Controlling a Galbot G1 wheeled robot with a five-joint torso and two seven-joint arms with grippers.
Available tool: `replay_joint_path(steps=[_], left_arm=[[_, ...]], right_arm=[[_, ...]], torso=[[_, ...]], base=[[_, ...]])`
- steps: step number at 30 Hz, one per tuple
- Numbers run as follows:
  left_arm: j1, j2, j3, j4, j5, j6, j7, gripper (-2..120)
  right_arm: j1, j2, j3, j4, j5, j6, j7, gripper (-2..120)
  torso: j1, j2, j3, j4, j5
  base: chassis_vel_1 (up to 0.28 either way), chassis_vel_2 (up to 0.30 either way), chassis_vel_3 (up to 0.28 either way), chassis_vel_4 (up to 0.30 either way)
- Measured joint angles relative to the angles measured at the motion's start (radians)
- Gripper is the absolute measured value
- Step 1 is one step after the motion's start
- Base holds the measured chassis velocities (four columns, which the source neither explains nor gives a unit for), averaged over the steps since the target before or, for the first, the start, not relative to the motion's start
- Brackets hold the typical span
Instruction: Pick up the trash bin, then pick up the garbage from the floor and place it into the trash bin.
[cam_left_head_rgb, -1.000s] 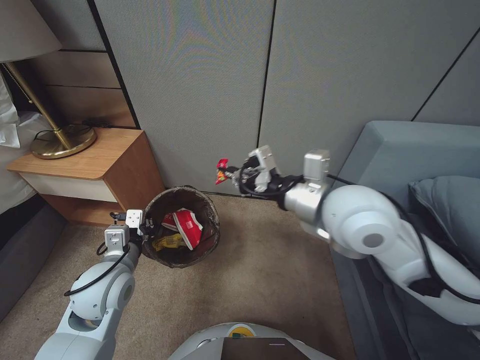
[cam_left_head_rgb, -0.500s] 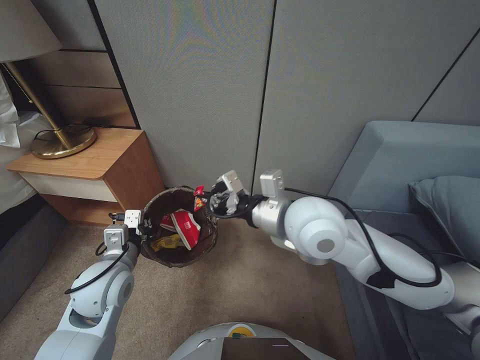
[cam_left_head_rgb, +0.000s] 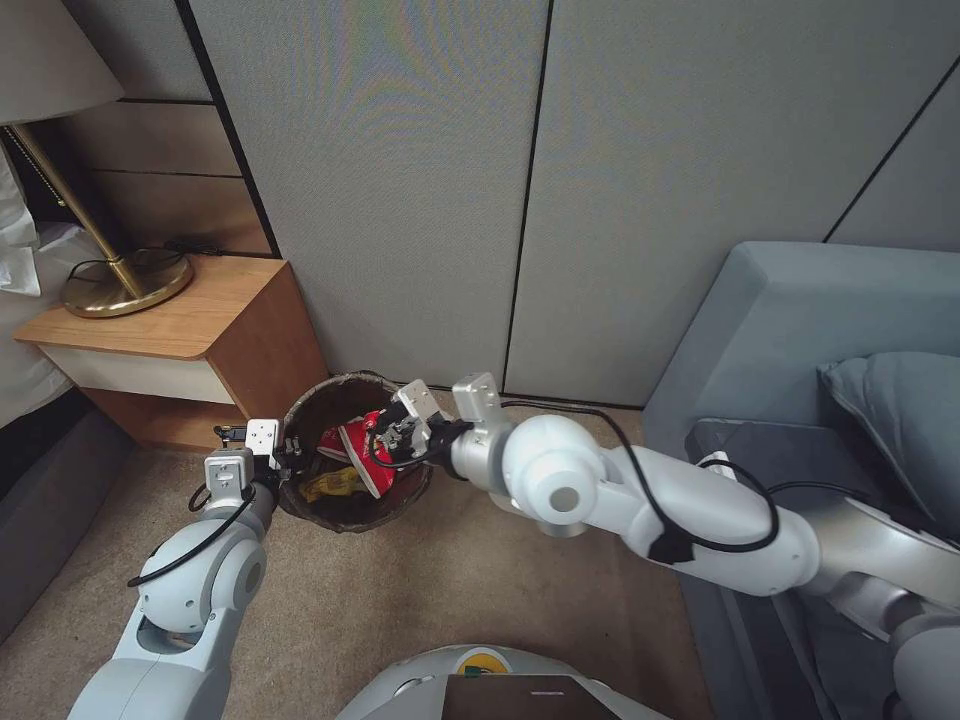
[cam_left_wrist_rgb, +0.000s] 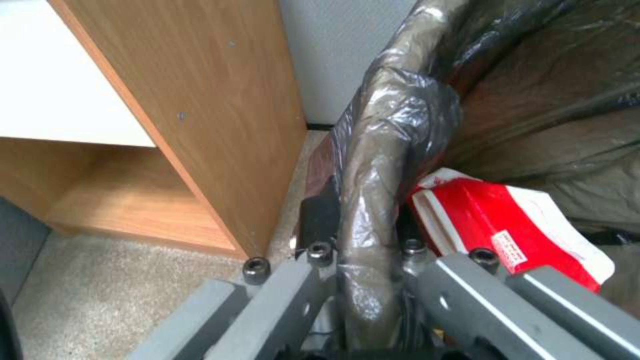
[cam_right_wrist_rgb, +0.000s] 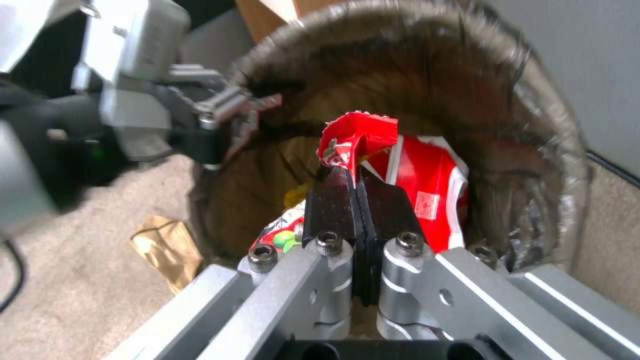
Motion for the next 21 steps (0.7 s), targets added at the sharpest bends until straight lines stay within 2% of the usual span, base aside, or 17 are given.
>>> replay_joint_path(steps=[8,9,11,12,13,14,15,17,18,21], left_arm=[[-0.001,-0.002,-0.007,0.006,-0.002,0.0,0.002,0],[-0.001,-0.003,-0.007,0.007,-0.002,0.0,0.003,0],[-0.001,-0.003,-0.007,0.008,-0.002,0.0,0.003,0],[-0.001,-0.003,-0.007,0.008,-0.002,0.0,0.003,0],[-0.001,-0.003,-0.007,0.01,-0.002,0.0,0.004,0],[-0.001,-0.003,-0.007,0.011,-0.003,0.0,0.005,0],[-0.001,-0.003,-0.007,0.011,-0.003,0.0,0.005,0],[-0.001,-0.002,-0.006,0.013,-0.004,0.0,0.005,0],[-0.001,-0.002,-0.006,0.013,-0.004,0.0,0.005,0],[-0.004,0.0,-0.004,0.014,-0.005,0.0,0.005,0]], right_arm=[[0.008,0.111,-0.016,-0.126,-0.026,0.003,-0.009,-1],[0.009,0.119,-0.016,-0.135,-0.029,0.005,-0.016,4],[0.009,0.122,-0.016,-0.138,-0.031,0.007,-0.019,6],[0.009,0.124,-0.016,-0.141,-0.033,0.008,-0.021,8],[0.012,0.132,-0.016,-0.15,-0.039,0.014,-0.027,19],[0.013,0.135,-0.015,-0.154,-0.044,0.024,-0.028,24],[0.013,0.135,-0.015,-0.154,-0.044,0.024,-0.028,24],[0.017,0.138,-0.005,-0.157,-0.049,0.041,-0.03,34],[0.017,0.138,-0.005,-0.157,-0.049,0.041,-0.03,34],[0.026,0.138,0.003,-0.157,-0.049,0.056,-0.031,48]], torso=[[0.0,0.0,0.0,0.0003,0.0],[0.0,0.0,0.0,0.0002,-0.0001],[0.0,0.0,0.0,0.0002,0.0],[0.0,0.0,0.0,0.0002,0.0],[0.0,0.0,0.0,0.0001,0.0],[0.0,0.0,0.0,-0.0001,0.0],[0.0,0.0,0.0,-0.0001,0.0],[0.0,0.0,0.0,0.0,0.0001],[0.0,0.0,0.0,0.0,0.0001],[0.0,0.0,0.0,-0.0001,0.0001]], base=[[0.0,0.0,0.0,0.0],[0.0,0.0,0.0,0.0],[0.0,0.0,0.0,0.0],[0.0,0.0,0.0,0.0],[0.0,0.0,0.0,0.0],[0.0,0.0,0.0,0.0],[0.0,0.0,0.0,0.0],[0.0,0.0,0.0,0.0],[0.0,0.0,0.0,0.0],[0.0,0.0,0.0,0.0]])
